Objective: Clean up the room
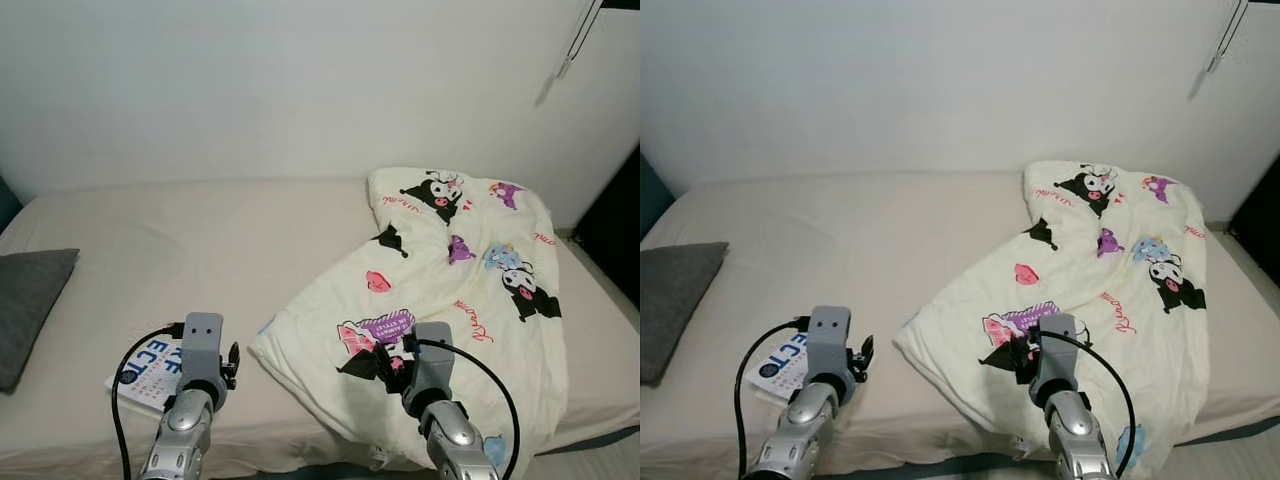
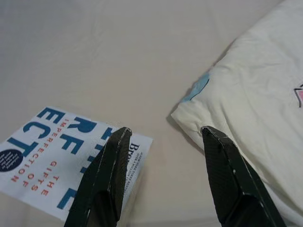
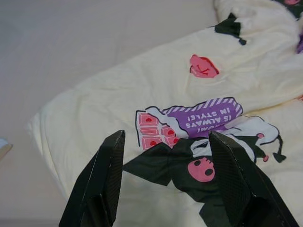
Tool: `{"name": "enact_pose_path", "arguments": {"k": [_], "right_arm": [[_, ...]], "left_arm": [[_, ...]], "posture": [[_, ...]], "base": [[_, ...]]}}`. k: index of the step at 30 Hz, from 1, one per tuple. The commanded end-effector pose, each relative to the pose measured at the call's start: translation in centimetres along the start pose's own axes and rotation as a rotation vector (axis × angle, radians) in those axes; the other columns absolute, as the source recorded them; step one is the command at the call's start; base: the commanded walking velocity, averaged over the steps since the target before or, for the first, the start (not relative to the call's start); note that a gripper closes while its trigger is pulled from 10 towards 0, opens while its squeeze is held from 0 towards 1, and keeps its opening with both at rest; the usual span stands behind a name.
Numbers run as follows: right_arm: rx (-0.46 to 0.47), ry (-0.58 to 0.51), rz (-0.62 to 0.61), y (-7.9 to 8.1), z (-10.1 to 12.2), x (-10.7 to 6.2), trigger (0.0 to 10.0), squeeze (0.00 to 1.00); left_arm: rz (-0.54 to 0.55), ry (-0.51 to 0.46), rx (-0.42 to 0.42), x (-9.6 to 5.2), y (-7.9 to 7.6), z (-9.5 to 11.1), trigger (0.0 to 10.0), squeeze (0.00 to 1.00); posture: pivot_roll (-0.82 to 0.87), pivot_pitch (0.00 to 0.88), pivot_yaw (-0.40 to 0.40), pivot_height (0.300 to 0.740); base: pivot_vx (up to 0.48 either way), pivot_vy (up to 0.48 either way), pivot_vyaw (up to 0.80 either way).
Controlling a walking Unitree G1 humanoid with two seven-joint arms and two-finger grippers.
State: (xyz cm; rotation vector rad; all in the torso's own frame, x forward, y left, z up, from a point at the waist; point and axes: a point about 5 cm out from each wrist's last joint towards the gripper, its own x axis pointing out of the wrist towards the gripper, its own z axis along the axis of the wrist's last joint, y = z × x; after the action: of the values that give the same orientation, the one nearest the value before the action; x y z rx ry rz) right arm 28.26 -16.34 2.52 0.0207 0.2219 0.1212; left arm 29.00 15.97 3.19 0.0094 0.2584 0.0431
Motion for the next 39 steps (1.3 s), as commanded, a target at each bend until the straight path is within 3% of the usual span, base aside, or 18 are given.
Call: {"name": "enact_pose_path", "arguments": {"k": [1,39], "right_arm": [[-0.008,0.032,-0.009,-0.35,-0.70,-0.39,10.0,0.00],[0.000,0.037,-0.012,-0.21,-0.95,-0.63,10.0,0.00]], "left_arm": [[-0.016,0.011,0.011,-0.14,-0.38,-0.31,10.0,0.00],[-0.023,0.009,0.029,-0.31,-0.21,-0.25,10.0,0.00]], "posture": [[0.02,0.102,-0.011,0.740],[0.03,0.122,-0.004,0.740]], "base": [[0.000,-0.450,0.00],[0.000,-0.451,0.00]]}}
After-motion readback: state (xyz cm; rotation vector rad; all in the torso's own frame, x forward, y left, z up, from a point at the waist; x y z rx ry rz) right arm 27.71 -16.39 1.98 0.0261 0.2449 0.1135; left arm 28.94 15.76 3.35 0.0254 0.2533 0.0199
